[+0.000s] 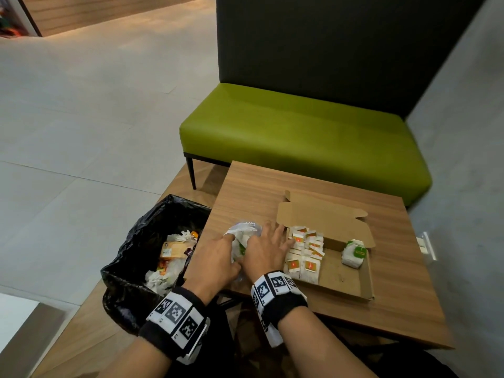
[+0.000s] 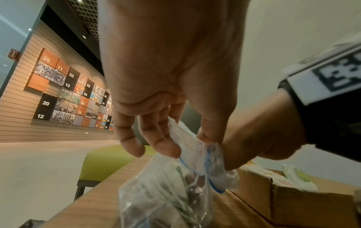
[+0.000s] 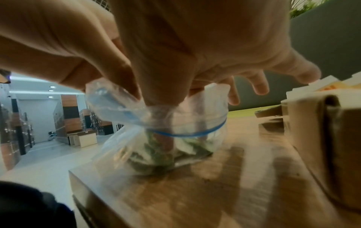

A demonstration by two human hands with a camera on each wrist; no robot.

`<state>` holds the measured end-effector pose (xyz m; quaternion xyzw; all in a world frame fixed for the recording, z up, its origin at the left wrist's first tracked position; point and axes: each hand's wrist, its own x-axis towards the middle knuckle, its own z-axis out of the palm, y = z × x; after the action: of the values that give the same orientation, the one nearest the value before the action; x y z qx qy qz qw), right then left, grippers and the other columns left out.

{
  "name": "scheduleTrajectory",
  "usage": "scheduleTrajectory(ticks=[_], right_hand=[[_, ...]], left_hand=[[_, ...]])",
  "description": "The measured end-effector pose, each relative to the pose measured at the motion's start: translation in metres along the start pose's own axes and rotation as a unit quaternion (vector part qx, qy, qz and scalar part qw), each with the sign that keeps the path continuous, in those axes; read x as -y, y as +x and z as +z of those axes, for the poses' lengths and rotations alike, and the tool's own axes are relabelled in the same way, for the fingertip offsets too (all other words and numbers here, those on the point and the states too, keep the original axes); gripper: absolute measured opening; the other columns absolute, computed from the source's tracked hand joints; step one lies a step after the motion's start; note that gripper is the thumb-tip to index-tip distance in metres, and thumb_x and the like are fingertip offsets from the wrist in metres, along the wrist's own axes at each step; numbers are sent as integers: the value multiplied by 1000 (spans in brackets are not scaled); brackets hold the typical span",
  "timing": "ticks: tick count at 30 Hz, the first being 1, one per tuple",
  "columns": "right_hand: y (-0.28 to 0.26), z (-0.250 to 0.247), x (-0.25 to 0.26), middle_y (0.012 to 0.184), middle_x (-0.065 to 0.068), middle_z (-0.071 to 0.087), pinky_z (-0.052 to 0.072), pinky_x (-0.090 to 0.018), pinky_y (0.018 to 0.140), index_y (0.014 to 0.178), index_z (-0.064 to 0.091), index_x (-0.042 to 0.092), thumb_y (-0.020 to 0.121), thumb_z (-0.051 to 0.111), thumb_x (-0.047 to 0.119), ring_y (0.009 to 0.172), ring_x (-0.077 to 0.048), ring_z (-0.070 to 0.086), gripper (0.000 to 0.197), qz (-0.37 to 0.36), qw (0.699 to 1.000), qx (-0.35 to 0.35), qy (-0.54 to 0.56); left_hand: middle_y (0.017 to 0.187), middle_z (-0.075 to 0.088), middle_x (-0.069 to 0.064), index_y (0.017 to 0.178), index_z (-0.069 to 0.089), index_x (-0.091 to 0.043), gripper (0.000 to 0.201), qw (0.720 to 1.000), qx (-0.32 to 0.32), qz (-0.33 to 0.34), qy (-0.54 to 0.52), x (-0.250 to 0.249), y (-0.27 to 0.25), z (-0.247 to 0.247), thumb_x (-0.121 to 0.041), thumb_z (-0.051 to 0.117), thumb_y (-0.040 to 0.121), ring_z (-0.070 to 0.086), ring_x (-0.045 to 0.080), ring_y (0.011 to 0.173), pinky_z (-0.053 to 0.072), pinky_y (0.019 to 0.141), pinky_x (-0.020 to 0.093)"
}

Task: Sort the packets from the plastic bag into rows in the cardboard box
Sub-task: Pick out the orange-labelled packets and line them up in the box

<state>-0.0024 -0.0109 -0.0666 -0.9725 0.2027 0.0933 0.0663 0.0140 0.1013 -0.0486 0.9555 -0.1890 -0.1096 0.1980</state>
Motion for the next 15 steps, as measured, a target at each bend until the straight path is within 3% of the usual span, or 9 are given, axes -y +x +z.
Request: scheduleTrajectory(ticks=[2, 5, 12, 15], right_hand=[[2, 5, 3, 161, -14, 18, 9, -76, 110, 132, 59, 16, 98, 48, 29, 148, -46, 6, 38, 12, 1000, -1, -7], [3, 8, 4, 162, -13, 20, 8, -77, 108, 128, 63, 19, 99, 46, 24, 149, -45, 7, 34, 14, 1000, -7, -10], [0, 10, 4, 160, -12, 20, 12, -79, 105, 120, 67, 21, 97, 55, 33, 148, -44, 10, 29, 24, 1000, -9, -3], [1, 8, 4, 161, -12, 20, 13, -78, 107, 121, 66, 20, 98, 50, 25, 148, -45, 9, 28, 14, 1000, -4, -10]], left_hand=[[104, 66, 2, 107, 60, -22, 37, 1000, 4, -2, -8, 1, -1, 2, -22, 64, 71, 65, 25, 98, 56, 80, 40], [112, 66, 3, 118, 60, -19, 43, 1000, 7, -8, -11, 2, -1, 4, -22, 65, 75, 64, 26, 105, 55, 85, 41], [119, 66, 5, 123, 58, -17, 43, 1000, 7, -25, -11, 0, -4, 2, -26, 65, 82, 63, 26, 109, 54, 87, 38], [120, 65, 6, 124, 57, -15, 45, 1000, 3, -25, -15, -2, -5, 0, -27, 65, 82, 62, 26, 111, 53, 89, 39]])
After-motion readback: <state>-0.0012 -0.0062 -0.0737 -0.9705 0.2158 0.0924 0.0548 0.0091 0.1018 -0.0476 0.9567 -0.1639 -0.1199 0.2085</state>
